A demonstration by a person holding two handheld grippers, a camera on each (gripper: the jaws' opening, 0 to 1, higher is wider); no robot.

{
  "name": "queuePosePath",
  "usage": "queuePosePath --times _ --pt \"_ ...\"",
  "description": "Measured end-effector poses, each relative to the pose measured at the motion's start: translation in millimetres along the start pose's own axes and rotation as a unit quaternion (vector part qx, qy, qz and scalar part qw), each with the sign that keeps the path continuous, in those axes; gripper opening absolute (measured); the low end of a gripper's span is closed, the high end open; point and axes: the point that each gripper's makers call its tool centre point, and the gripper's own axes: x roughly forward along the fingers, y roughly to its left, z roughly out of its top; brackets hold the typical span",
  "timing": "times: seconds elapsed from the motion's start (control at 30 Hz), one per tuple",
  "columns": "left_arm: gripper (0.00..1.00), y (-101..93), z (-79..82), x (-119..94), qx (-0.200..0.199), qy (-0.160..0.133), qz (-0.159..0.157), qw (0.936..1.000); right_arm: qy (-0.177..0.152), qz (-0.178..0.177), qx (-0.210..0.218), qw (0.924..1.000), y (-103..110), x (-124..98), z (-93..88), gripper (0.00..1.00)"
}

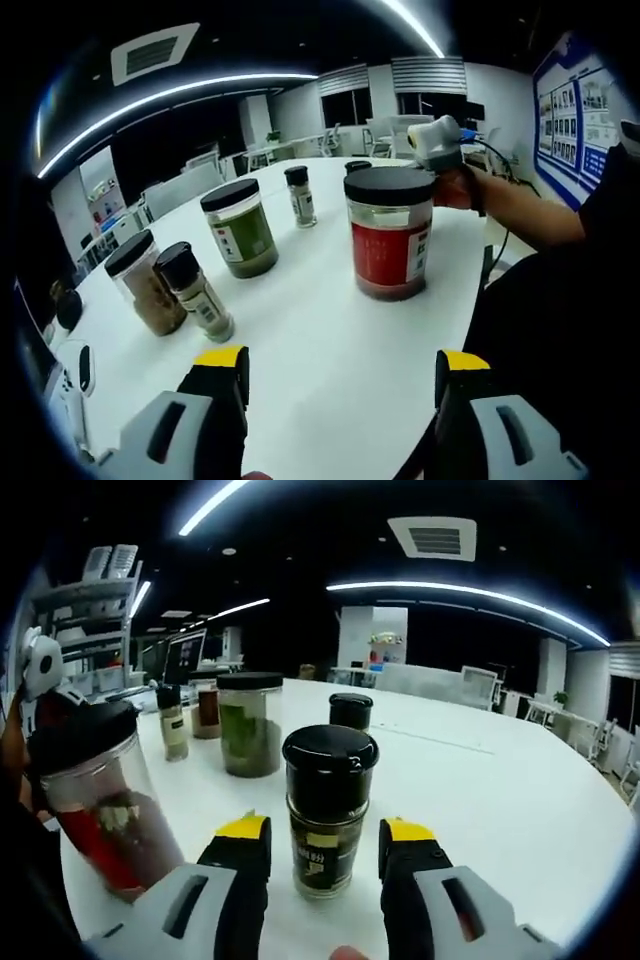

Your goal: Pick up the mixed condiments and ingredients on the table and sort them into separate groups

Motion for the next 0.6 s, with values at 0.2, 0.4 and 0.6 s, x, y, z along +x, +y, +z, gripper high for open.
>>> queuePosePath --times 0.2,0.4,0.6 --pt "0.76 1.4 -0.9 0.0 -0.002 0.000 0.002 1.0000 -0.001 0.005 0.001 1.0000 1.8 1.4 0.1 0.40" --pt "0.76 1.4 -1.8 0.4 -0.001 0.002 0.001 1.0000 0.000 0.000 -0.007 1.0000 0.0 3.6 -0.9 0.30" --pt "0.76 5.0 -1.6 -0.7 -0.004 0.001 0.007 1.0000 -0.001 0.001 0.003 1.0000 -1.6 2.4 -1.0 0.29"
